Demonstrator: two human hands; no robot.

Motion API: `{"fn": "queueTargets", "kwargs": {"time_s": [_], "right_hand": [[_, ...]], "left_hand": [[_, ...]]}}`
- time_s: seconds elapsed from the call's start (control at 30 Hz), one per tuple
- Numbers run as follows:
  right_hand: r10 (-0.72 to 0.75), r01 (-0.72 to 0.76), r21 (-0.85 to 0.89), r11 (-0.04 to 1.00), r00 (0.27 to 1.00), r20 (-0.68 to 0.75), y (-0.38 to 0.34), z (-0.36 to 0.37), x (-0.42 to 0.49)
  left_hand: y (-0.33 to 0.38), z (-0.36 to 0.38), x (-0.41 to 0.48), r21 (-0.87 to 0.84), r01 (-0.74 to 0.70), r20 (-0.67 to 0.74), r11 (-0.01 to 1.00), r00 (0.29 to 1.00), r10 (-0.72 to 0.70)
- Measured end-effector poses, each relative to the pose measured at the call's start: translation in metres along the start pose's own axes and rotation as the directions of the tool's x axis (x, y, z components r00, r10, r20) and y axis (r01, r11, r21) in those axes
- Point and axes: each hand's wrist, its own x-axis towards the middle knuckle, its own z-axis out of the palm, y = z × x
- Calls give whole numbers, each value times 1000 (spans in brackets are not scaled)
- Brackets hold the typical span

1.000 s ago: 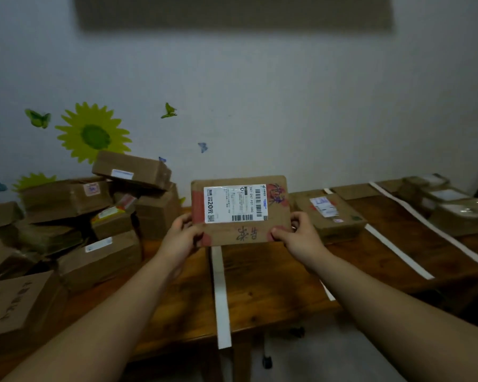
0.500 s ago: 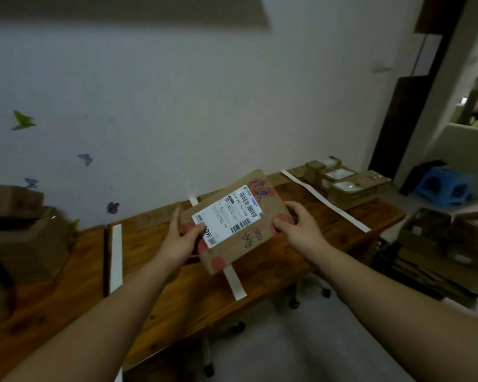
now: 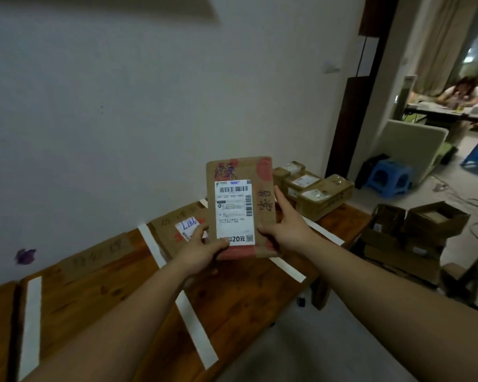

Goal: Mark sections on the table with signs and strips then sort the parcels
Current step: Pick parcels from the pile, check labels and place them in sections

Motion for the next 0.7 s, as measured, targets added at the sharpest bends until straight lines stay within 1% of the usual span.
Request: {"fn": "queueTargets", "kwargs": {"time_s": [0.1,0.17,0.23,0.3,0.33,0.4,0.43,0.5,0.57,0.63,0.7], "right_hand": [[12,-20,-103,994,996,-84,-4,-10,27],[24,-40,-135,990,992,-125,-1,-15,43],[30,-45,-129,991,993,-113,0,-22,56],[38,-54,-151,987,994,-103,0,-30,67],[47,-61,-159,985,994,-94,0,-35,72],[71,-79,-175,981,996,-49,-1,-46,80],[81,-82,-189,979,997,-14,-1,-53,83],[77,-68,-217,974,996,35,0,-66,90],[52,-42,-230,972,998,37,3,-84,96],[15,-18,-247,969,1000,-15,10,-101,102],[-51,1,-319,948,988,-148,21,-119,110]], "left_hand": [[19,-3,34,8,9,-32,1000,999,-9],[30,-2,54,-47,0,-43,999,999,-2],[37,-1,66,-95,-8,-36,995,999,5],[42,3,74,-71,-23,-32,997,999,21],[47,4,77,-63,-55,-46,997,998,52],[57,1,87,-76,-149,-150,986,979,137],[63,-1,94,-78,-175,-180,982,971,159],[77,2,98,-39,-178,-159,983,973,170],[83,14,103,10,-163,-141,987,977,163],[85,32,110,-25,-177,-191,984,967,169],[87,57,119,-83,-213,-261,973,947,186]]}}
